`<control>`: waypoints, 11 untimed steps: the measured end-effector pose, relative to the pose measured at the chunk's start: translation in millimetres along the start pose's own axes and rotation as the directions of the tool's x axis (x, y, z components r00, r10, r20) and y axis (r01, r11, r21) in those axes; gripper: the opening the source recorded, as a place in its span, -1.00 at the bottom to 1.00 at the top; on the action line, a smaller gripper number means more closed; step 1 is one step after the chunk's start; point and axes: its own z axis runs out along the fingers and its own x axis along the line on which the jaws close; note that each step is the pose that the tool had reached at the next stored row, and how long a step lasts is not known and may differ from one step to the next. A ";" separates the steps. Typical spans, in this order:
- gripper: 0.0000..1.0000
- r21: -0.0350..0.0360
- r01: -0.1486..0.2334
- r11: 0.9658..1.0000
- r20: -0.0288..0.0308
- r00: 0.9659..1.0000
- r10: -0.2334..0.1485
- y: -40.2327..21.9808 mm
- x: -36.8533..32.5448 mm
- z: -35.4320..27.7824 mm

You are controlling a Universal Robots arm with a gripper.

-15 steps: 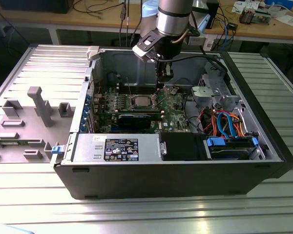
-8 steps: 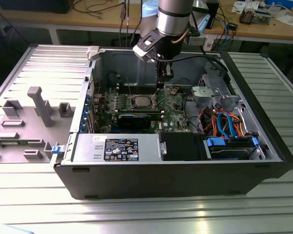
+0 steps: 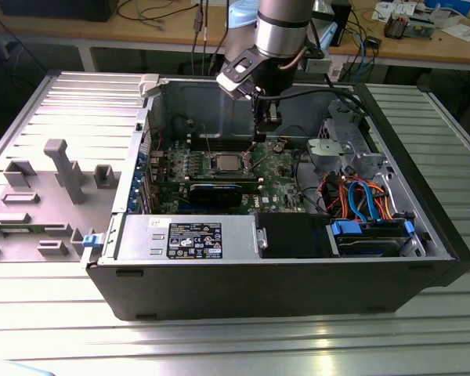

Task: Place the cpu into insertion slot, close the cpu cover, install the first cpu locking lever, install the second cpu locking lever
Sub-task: 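Close the cpu cover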

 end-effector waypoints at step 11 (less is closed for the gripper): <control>-0.79 0.000 0.000 1.000 0.000 1.000 0.000 3.7 -0.3 -0.1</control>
